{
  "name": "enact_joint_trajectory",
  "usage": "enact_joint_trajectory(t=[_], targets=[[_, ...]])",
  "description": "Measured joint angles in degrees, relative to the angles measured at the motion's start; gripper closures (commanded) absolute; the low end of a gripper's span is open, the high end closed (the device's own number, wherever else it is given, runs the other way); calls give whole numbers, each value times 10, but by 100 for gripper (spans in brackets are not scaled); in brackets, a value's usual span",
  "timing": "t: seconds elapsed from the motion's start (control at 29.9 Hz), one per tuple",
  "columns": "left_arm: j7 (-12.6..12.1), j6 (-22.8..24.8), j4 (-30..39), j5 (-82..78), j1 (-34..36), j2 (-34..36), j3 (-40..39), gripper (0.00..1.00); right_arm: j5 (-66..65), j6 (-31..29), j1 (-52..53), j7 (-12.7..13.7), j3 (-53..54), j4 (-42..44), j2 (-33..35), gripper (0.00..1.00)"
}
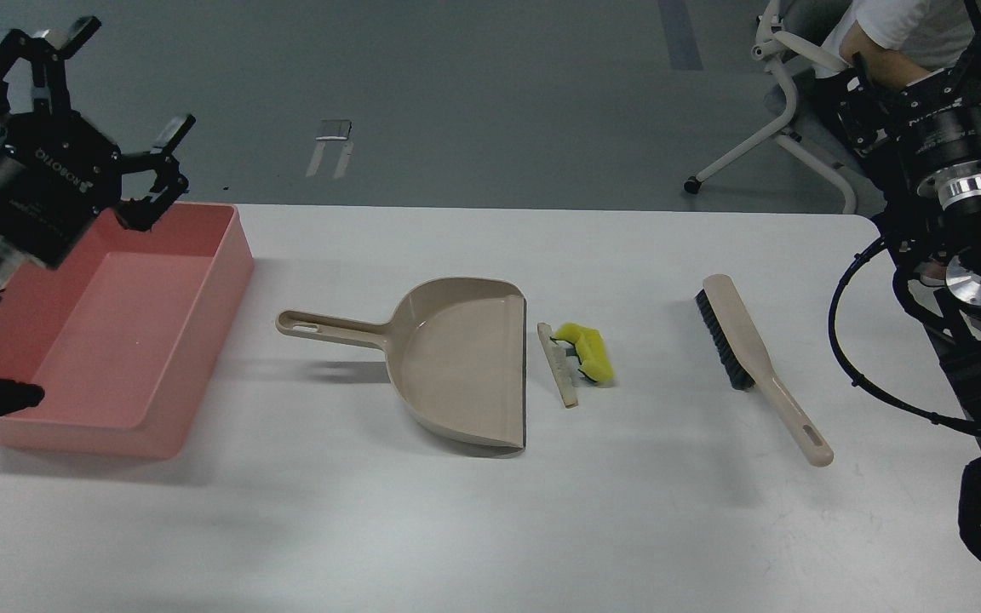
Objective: Sweep and dump garbage into bin
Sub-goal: 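Lower the left gripper from above the pink bin toward the table, then move the left gripper to the beige dustpan handle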
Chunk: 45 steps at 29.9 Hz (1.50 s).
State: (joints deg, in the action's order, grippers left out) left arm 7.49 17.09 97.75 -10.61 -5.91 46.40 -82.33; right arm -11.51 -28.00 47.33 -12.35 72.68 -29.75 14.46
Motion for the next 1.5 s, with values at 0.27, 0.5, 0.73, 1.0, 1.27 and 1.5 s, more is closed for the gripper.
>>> enact_joint_trajectory(t=[0.27, 0.5, 0.73, 1.0, 1.27, 1.5], targets=[[5, 64, 33, -2, -117, -26, -31, 2, 0, 0, -3, 0, -1, 0, 5, 0], [3, 108, 25, -13, -199, -59, -75, 2, 0, 0, -7, 0, -1, -1, 16, 0], [1, 98, 24, -168, -204, -107, -76, 5, -1, 0, -17, 1, -2, -1, 17, 0], [1, 56, 29, -383, -200, -178, -74, 7, -1, 0, -18, 1, -2, -2, 15, 0], [-7, 12, 18, -461, -171, -219, -54, 3, -2, 0, -21, 1, -3, -3, 17, 0], [-17, -40, 6, -491, -142, -228, 0, 7, -2, 0, -21, 1, -5, -5, 17, 0]])
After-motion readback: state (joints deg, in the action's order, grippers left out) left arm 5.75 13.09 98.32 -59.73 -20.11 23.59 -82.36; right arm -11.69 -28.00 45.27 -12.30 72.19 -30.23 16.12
